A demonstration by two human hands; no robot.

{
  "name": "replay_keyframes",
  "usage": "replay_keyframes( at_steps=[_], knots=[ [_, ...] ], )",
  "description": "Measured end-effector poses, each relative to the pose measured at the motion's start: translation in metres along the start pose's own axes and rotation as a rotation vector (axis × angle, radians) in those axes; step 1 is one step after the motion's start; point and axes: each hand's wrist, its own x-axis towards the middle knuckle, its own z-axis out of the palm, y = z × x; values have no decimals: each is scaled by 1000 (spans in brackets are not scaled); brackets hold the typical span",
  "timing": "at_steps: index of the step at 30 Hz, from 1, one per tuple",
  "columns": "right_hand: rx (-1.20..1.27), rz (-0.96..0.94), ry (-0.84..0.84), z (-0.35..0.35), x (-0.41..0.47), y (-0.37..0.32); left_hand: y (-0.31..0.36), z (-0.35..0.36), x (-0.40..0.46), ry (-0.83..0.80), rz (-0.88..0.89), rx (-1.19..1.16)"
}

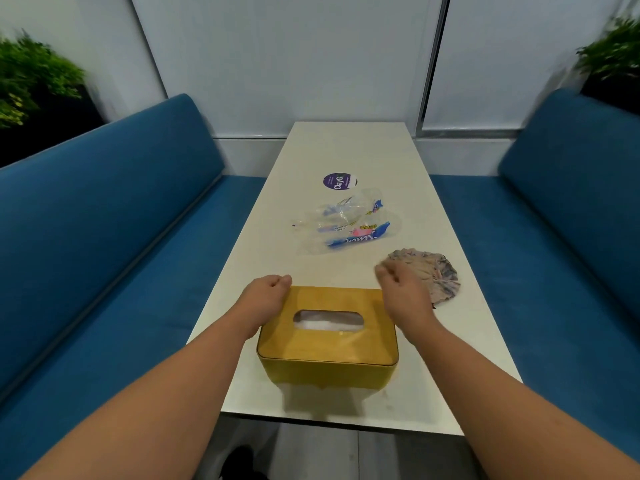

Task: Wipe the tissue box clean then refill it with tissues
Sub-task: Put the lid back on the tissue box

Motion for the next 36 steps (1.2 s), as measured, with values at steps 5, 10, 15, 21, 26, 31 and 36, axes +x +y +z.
replay_keyframes(
  at_steps=[5,10,15,21,26,31,36],
  knots=[
    [469,561,-246,14,7,28,-7,1,-2,-47,-125,-258],
    [526,560,-226,19,10,33,-4,3,-7,-43,-136,-425],
    [583,552,-230,20,11,40,-7,5,-4,-4,-142,-474],
    [606,565,-208,22,12,41,-6,5,-5,6,-152,-478],
    [602,573,-211,21,10,38,-6,5,-5,10,-139,-442],
    [461,527,-212,18,11,34,-7,3,-5,5,-104,-390],
    [-7,149,-148,15,10,14,-3,0,1,42,2,-114]
  ],
)
